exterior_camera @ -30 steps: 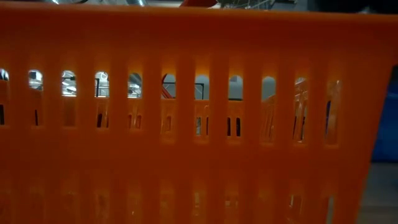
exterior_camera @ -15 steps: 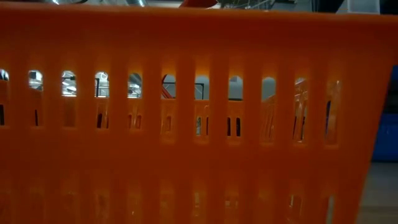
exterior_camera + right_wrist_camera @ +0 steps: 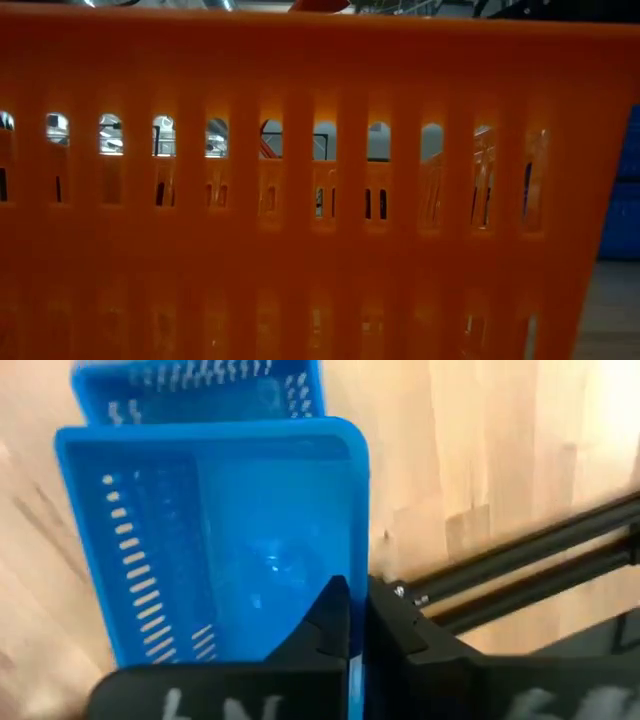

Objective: Stack baskets by color
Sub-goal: Stack the left blue bin on the right blue bins, then stack the bottom orange bin on the top orange bins

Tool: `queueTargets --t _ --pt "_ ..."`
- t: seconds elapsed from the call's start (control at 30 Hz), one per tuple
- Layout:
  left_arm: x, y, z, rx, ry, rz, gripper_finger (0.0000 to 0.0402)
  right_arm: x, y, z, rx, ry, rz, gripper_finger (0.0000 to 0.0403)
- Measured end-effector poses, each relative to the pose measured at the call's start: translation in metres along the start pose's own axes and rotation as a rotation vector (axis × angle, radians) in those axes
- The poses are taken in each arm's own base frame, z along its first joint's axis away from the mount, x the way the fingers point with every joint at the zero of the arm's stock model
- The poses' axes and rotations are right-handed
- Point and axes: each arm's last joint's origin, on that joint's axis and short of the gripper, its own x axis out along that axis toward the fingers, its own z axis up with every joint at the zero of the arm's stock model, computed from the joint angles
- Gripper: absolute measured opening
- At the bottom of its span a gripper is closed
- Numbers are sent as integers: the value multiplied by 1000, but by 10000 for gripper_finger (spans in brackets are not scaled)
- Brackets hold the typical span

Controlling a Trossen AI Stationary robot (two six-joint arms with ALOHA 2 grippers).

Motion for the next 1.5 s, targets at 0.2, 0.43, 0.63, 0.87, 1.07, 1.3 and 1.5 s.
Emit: queueTargets --t 0.2,0.43,0.63,0.87,1.07,1.3,1.5 --pt "0 0 0 2 -1 0 2 2 2 7 -72 -37 22 6" --pt "0 0 0 2 -2 0 2 8 2 21 -113 -54 33 6" --pt "0 0 0 1 -2 0 2 14 0 28 -98 -31 31 18" --pt "0 0 0 1 -2 0 2 14 1 28 -119 -26 38 68" --pt "0 0 0 1 -2 0 2 14 2 29 -120 -23 62 78" --pt "0 0 0 1 -2 0 1 14 2 29 -67 -19 72 113" --pt "0 0 0 1 -2 -1 2 11 14 22 -49 -61 9 108"
